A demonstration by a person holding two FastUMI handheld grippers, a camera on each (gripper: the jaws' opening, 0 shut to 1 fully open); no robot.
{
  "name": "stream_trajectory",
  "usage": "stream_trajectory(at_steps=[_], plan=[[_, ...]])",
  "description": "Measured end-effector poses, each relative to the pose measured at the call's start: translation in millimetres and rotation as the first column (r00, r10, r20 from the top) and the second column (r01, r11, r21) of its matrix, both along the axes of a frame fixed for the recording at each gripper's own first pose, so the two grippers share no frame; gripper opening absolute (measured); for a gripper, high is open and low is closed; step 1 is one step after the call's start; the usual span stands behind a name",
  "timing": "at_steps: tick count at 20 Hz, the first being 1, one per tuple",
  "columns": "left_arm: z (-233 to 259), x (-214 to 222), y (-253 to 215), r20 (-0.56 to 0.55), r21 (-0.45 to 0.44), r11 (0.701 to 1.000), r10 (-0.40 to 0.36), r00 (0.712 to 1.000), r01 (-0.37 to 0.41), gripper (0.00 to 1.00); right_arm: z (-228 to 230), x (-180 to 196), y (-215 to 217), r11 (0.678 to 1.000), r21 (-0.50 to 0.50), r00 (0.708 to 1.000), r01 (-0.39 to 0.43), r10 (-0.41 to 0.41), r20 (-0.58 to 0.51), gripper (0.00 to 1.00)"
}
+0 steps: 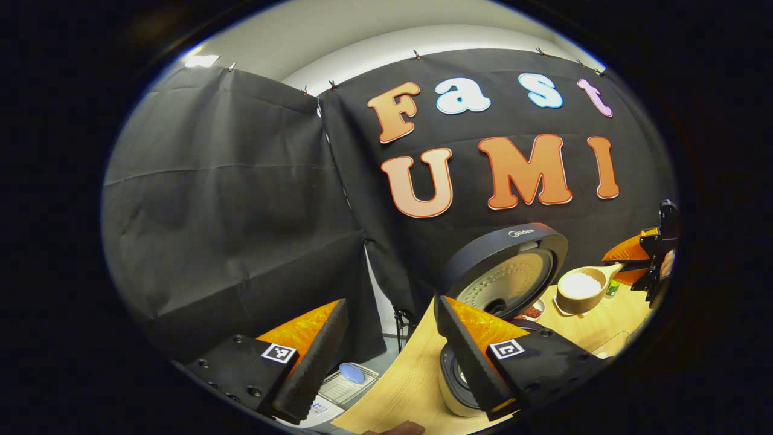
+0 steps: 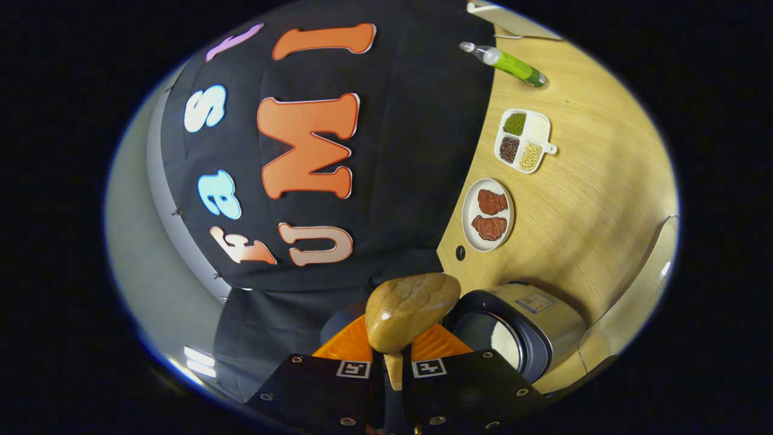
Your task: Close the left gripper, press the button to open the rice cooker; take a wooden spoon from the chopstick holder with the right hand, scoop a spoonful of rice and pour it into the rice cooker, then put the wooden spoon back into the chopstick holder.
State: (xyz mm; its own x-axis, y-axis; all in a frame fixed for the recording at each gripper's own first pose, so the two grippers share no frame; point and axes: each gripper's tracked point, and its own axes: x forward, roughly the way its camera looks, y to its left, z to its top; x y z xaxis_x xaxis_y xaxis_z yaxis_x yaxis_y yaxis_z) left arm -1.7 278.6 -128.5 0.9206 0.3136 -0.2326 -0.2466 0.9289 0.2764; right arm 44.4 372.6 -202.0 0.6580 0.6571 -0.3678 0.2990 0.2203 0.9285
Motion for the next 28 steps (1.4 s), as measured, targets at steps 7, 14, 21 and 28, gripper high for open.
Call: stream_trajectory(at_steps=[7, 14, 21, 28], plan=[[-8.0, -9.9, 30.5, -0.014, -0.008, 0.998, 0.068, 0.998, -0.069, 1.00, -6.4, -2.1, 25.8, 0.959, -0.264, 0.987, -0.101, 0.130, 0.095, 0.11], [-17.2, -13.1, 40.5, -0.029, -0.007, 0.996, 0.093, 0.995, -0.093, 1.00, 5.9, -4.8, 42.3, 0.853, -0.508, 0.936, -0.121, 0.269, 0.228, 0.11], [-19.6, -12.3, 37.2, -0.036, -0.002, 0.996, 0.088, 0.995, -0.088, 1.00, 21.8, -2.0, 48.3, 0.804, -0.584, 0.896, -0.114, 0.337, 0.289, 0.11], [-18.4, -10.5, 33.5, -0.035, 0.001, 0.997, 0.079, 0.996, -0.079, 0.93, 35.3, 0.8, 53.8, 0.744, -0.663, 0.846, -0.084, 0.405, 0.347, 0.11]])
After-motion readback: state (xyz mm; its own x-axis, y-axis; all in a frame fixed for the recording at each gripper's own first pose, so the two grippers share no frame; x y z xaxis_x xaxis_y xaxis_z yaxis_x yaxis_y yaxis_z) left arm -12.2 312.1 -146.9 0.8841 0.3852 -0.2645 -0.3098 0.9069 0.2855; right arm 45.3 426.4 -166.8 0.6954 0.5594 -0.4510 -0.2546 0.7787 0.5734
